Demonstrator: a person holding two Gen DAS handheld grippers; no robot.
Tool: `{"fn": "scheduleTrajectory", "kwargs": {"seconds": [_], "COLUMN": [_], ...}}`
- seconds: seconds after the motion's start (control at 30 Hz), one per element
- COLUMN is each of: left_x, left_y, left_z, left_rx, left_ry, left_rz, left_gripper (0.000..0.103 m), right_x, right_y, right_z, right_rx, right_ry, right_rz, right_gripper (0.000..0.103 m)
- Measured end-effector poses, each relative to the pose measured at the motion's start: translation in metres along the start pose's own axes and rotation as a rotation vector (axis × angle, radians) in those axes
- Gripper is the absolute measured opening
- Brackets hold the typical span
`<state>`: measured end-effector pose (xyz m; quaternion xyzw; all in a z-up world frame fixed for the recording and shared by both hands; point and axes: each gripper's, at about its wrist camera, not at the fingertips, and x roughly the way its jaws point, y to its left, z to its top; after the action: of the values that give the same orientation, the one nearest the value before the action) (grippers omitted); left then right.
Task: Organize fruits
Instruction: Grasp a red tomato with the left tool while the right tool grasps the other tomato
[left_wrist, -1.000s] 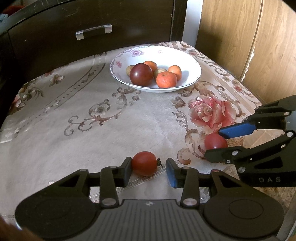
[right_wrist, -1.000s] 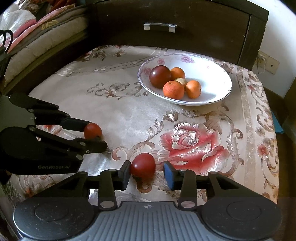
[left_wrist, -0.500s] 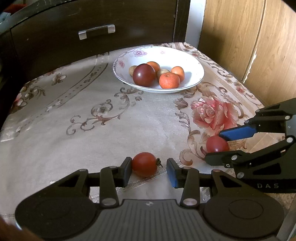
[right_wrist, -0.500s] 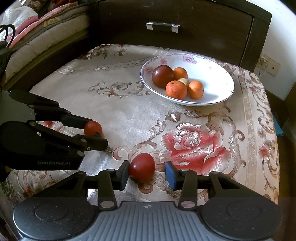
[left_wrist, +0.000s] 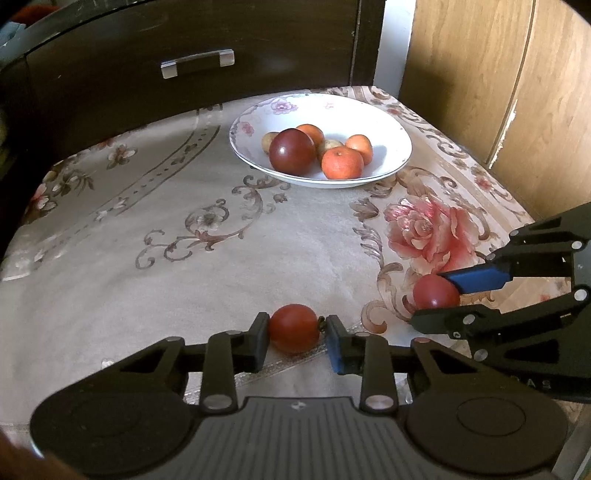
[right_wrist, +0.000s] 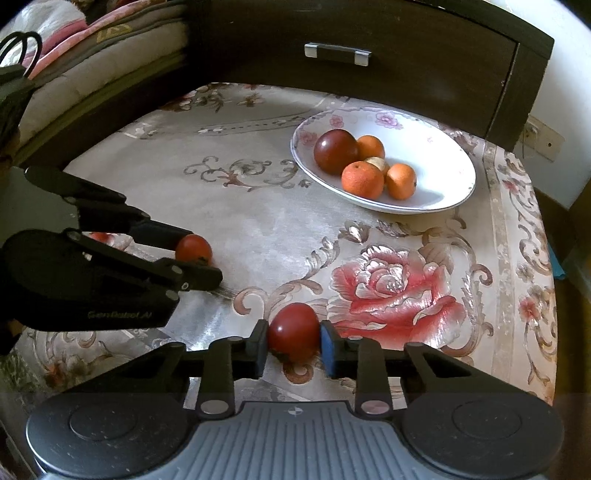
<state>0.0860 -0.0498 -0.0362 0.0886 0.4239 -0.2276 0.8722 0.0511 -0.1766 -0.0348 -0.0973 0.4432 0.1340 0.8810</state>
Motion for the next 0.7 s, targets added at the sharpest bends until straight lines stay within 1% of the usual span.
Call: {"fn": "scheduleTrajectory", "kwargs": {"seconds": [0.23,0.7], "left_x": [-0.005,-0.009], "left_y": [-0.006,-0.011], "left_z": [0.003,0.008], "left_rx": [0.014,0.016], "left_ry": [-0.017,-0.037], "left_rz": [-0.02,-0.023], "left_gripper": [0.04,0.04], "right_x": [-0.001,-0.01], "right_y": [-0.002,-0.002], "right_z": [0.001,0.007], "right_rx": [0.018,0.037], "right_ry": [-0.003,-0.049], "right_rz": [0.013,0.01], "right_gripper": [0.022,0.022]}}
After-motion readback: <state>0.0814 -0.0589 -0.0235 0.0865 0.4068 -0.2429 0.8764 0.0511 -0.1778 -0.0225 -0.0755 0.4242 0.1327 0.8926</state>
